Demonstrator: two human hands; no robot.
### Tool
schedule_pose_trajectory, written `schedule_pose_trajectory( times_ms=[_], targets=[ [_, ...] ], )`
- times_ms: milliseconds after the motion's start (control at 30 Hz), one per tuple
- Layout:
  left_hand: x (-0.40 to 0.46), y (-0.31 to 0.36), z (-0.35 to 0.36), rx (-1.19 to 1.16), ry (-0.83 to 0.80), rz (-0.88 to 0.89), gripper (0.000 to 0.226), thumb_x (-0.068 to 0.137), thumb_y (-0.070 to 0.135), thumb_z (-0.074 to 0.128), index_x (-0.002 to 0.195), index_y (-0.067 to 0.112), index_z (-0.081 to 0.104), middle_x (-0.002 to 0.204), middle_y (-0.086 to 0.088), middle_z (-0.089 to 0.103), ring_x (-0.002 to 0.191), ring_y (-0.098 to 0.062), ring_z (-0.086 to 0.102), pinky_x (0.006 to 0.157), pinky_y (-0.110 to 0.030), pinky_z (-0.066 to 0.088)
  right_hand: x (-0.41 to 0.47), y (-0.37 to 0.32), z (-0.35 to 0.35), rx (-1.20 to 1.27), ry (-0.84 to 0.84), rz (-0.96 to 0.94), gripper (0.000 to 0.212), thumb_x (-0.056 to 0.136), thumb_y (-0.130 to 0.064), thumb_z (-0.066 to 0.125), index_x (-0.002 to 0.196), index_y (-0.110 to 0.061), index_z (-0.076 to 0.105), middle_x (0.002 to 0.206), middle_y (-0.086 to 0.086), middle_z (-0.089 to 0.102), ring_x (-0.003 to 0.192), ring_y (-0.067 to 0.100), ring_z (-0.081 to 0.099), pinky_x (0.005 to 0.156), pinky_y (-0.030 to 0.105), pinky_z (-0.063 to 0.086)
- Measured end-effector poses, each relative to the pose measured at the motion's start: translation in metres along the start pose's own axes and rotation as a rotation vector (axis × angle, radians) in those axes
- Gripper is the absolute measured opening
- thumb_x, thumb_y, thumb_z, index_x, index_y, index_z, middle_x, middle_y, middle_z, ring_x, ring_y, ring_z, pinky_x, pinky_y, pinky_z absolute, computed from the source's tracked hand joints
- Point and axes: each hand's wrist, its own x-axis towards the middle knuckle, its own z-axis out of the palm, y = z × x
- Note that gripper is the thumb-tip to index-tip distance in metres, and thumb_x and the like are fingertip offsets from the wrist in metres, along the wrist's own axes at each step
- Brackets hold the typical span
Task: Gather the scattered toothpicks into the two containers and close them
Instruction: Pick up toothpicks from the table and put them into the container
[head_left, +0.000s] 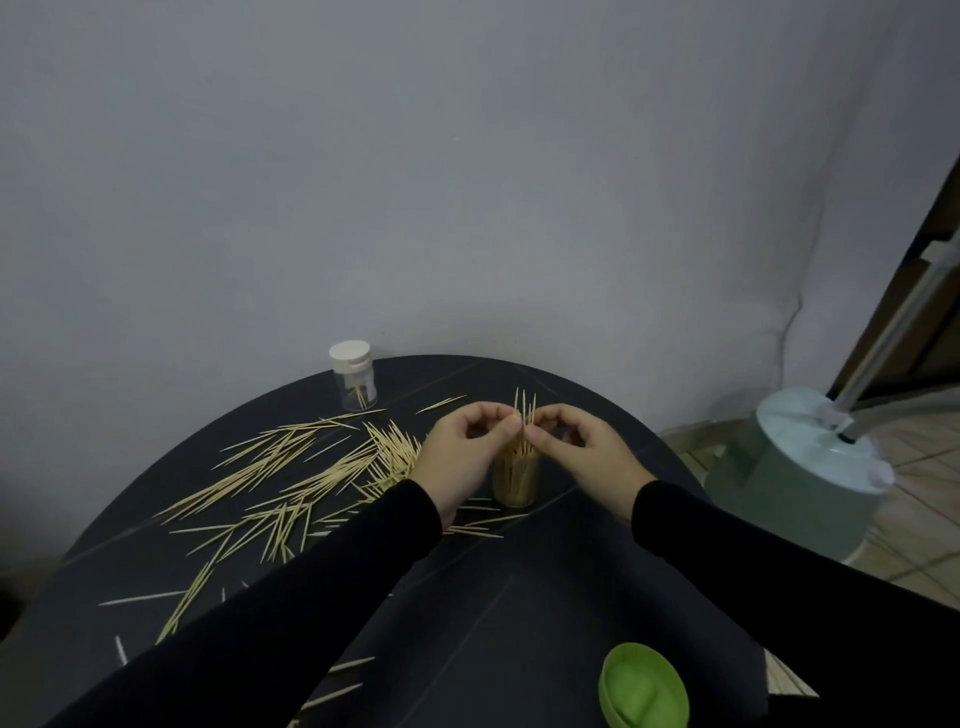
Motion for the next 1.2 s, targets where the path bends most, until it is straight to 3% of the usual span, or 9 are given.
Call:
schedule_pose_trajectory(
  times_ms=[233, 367, 467, 633, 733, 867, 1033, 1133, 1200],
  targets=[
    [0.001, 0.004, -0.008, 0.184, 0.024, 0.109, 0.01, 0.089, 0.022, 0.063, 0.099, 0.023, 0.065, 0.099, 0.002, 0.065, 0.089, -0.01, 0.062, 0.073, -0.019, 0.051, -0.003, 0.001, -0.006, -0.088, -0.118, 0.008, 0.046, 0.085, -0.035, 0.068, 0.127, -0.031, 0.047, 0.106, -0.005, 0.054, 0.076, 0.008, 0.046, 0.067, 0.021, 0.04],
    [0.001, 0.002, -0.007, 0.32, 0.049, 0.162, 0.017, 0.09, 0.026, 0.062, 0.106, 0.03, 0.06, 0.097, 0.007, 0.061, 0.076, -0.009, 0.052, 0.067, -0.022, 0.045, -0.005, 0.004, -0.006, -0.283, -0.193, 0.029, 0.068, 0.084, -0.043, 0.068, 0.143, -0.025, 0.039, 0.116, -0.008, 0.047, 0.097, 0.002, 0.044, 0.082, 0.019, 0.037],
    [0.001, 0.001, -0.005, 0.36, 0.064, 0.153, 0.03, 0.09, 0.031, 0.061, 0.119, 0.03, 0.055, 0.103, 0.01, 0.059, 0.076, -0.004, 0.05, 0.067, -0.019, 0.043, -0.004, 0.005, -0.003, -0.335, -0.193, 0.027, 0.069, 0.079, -0.053, 0.068, 0.139, -0.026, 0.048, 0.121, -0.007, 0.051, 0.112, 0.01, 0.046, 0.094, 0.028, 0.041],
    [-0.001, 0.003, -0.002, 0.303, -0.071, 0.081, 0.048, 0.09, 0.036, 0.061, 0.136, 0.03, 0.045, 0.115, 0.015, 0.058, 0.108, -0.005, 0.054, 0.089, -0.026, 0.047, -0.002, 0.007, 0.001, -0.357, -0.185, -0.002, 0.055, 0.079, -0.056, 0.066, 0.127, -0.029, 0.059, 0.114, -0.009, 0.056, 0.11, 0.01, 0.047, 0.098, 0.037, 0.043],
    [-0.002, 0.006, 0.0, 0.35, -0.043, 0.198, 0.049, 0.089, 0.035, 0.063, 0.134, 0.033, 0.045, 0.114, 0.018, 0.061, 0.11, -0.001, 0.054, 0.092, -0.024, 0.046, -0.003, 0.008, 0.004, -0.346, -0.172, -0.014, 0.06, 0.074, -0.063, 0.061, 0.123, -0.028, 0.062, 0.11, -0.009, 0.057, 0.105, 0.011, 0.049, 0.095, 0.041, 0.045],
    [-0.003, 0.006, -0.001, 0.57, -0.007, 0.396, 0.047, 0.09, 0.03, 0.062, 0.132, 0.042, 0.045, 0.097, 0.022, 0.062, 0.103, -0.002, 0.05, 0.087, -0.023, 0.043, -0.004, 0.009, 0.005, -0.34, -0.173, -0.023, 0.067, 0.068, -0.069, 0.055, 0.122, -0.03, 0.062, 0.11, -0.01, 0.057, 0.105, 0.01, 0.049, 0.095, 0.042, 0.045],
    [-0.001, 0.004, -0.006, 0.884, 0.061, 0.554, 0.024, 0.093, 0.034, 0.054, 0.114, 0.034, 0.066, 0.104, 0.015, 0.066, 0.105, -0.01, 0.048, 0.093, -0.04, 0.042, -0.004, 0.008, 0.005, -0.385, -0.171, -0.032, 0.064, 0.072, -0.068, 0.056, 0.124, -0.031, 0.062, 0.112, -0.01, 0.056, 0.108, 0.011, 0.046, 0.098, 0.043, 0.042],
    [0.002, -0.004, -0.013, 1.001, -0.008, 0.615, 0.036, 0.092, 0.048, 0.042, 0.108, 0.033, 0.07, 0.108, 0.014, 0.064, 0.105, -0.012, 0.045, 0.09, -0.041, 0.042, -0.004, 0.009, 0.005, -0.398, -0.166, -0.037, 0.063, 0.073, -0.067, 0.056, 0.126, -0.032, 0.06, 0.112, -0.013, 0.055, 0.11, 0.011, 0.046, 0.1, 0.046, 0.041],
    [0.004, -0.007, -0.02, 1.021, -0.105, 0.597, 0.052, 0.089, 0.059, 0.028, 0.116, 0.035, 0.066, 0.119, 0.014, 0.06, 0.112, -0.011, 0.04, 0.094, -0.036, 0.039, -0.004, 0.009, 0.005, -0.399, -0.168, -0.046, 0.063, 0.074, -0.068, 0.055, 0.126, -0.033, 0.059, 0.11, -0.013, 0.055, 0.11, 0.012, 0.046, 0.1, 0.048, 0.041]
  ],
)
